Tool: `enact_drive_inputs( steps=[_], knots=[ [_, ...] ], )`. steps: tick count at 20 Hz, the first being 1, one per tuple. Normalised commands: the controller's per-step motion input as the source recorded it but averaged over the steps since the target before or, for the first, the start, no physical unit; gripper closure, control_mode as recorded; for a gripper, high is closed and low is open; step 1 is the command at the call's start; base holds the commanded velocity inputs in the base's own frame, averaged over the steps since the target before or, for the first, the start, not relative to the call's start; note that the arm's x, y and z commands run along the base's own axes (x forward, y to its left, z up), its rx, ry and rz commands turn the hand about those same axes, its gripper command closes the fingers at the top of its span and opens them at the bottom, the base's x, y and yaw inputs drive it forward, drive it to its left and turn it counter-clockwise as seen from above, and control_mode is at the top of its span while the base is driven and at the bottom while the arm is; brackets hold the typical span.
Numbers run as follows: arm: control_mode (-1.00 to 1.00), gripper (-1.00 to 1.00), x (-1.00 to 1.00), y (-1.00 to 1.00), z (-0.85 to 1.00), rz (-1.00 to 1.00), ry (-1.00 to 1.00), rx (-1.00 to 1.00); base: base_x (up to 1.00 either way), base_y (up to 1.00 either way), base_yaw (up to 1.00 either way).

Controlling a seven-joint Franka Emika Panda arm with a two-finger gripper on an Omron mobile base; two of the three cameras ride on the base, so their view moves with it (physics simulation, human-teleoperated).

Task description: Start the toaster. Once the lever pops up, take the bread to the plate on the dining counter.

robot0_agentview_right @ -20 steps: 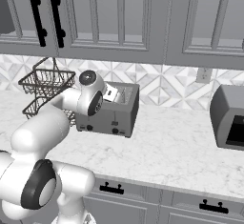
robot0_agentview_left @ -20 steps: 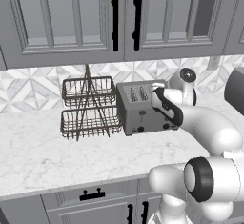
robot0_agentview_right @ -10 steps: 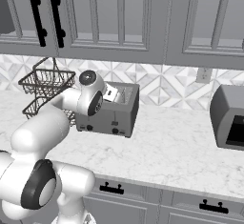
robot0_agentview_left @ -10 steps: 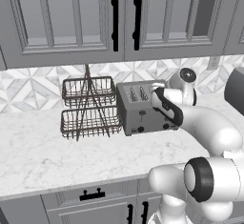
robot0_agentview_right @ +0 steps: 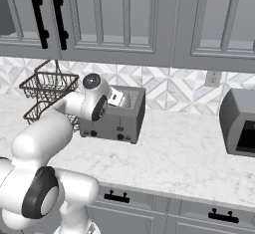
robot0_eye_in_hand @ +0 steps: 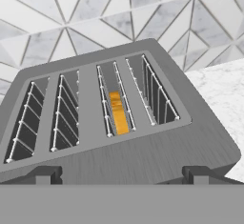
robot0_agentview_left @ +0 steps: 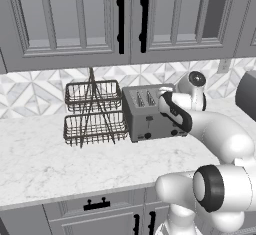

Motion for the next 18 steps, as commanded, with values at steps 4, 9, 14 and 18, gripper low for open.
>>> enact_drive_inputs(
  steps=[4,9,14,18],
  knots=[
    [-1.00,-1.00,0.00,0.00,0.00,0.00,0.00,0.00,0.00,0.00,0.00],
    [-1.00,-1.00,0.00,0.00,0.00,0.00,0.00,0.00,0.00,0.00,0.00],
    [-1.00,-1.00,0.00,0.00,0.00,0.00,0.00,0.00,0.00,0.00,0.00],
    [-1.00,-1.00,0.00,0.00,0.00,0.00,0.00,0.00,0.00,0.00,0.00]
  ],
)
